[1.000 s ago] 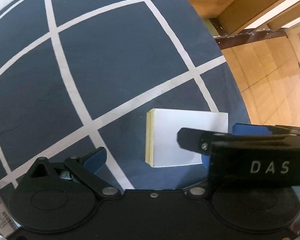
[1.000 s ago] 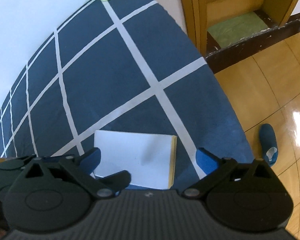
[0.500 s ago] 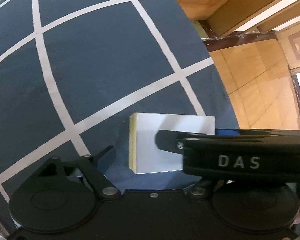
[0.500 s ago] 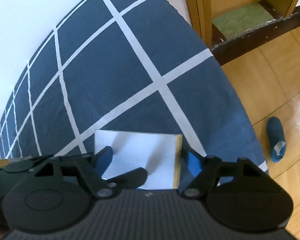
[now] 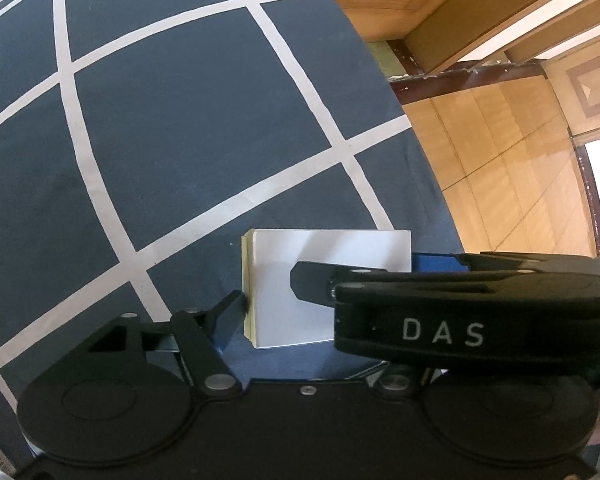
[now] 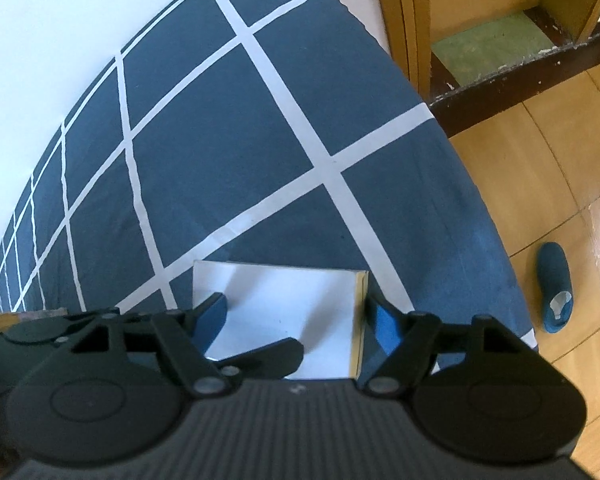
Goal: Organize objects
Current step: 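Lift the white paper box with the right gripper and carry it over the box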
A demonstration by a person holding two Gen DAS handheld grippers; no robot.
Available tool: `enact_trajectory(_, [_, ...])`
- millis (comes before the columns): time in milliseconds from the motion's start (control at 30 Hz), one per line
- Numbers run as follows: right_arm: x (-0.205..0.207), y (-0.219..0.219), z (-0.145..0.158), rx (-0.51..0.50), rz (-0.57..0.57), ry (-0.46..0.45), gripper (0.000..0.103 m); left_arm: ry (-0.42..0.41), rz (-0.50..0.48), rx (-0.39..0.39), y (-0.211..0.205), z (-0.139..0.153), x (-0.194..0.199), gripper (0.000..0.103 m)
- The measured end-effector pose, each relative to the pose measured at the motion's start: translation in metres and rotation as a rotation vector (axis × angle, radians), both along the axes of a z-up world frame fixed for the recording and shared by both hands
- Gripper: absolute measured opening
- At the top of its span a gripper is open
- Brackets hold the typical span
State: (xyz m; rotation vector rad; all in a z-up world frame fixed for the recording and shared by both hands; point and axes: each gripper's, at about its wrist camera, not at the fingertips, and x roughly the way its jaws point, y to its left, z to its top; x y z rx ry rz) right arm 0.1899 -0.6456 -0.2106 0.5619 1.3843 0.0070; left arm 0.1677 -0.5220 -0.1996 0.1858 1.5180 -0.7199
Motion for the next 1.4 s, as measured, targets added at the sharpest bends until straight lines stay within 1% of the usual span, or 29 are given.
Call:
enact_trajectory(167, [-0.001,0.001,0.003,-0.002,0.001,-0.005,0.074,-0.008,0.005,0.001,0.001,0.002,-0.004,0.066])
enact_trajectory(367, [-0.004,0.005,0.013,-0.004,0.005,-0.026,0.074,-0.031,0.013,0.0,0.004,0.012,-0.009,0.066])
enact_trajectory(733, [-0.021,0.029,0.049,0.002,0.064,-0.097,0.074,-0.104,0.079,-0.001,0.03,0.048,-0.029,0.066])
enact_trajectory(1033, [-0.047,0.065,0.083,0.009,0.132,-0.146,0.074,-0.153,0.153,0.0,0.072,0.081,-0.055,0.066])
enact_trajectory(1400, [-0.078,0.13,0.115,0.004,0.21,-0.196,0.074,-0.202,0.241,-0.011,0.143,0.115,-0.083,0.066])
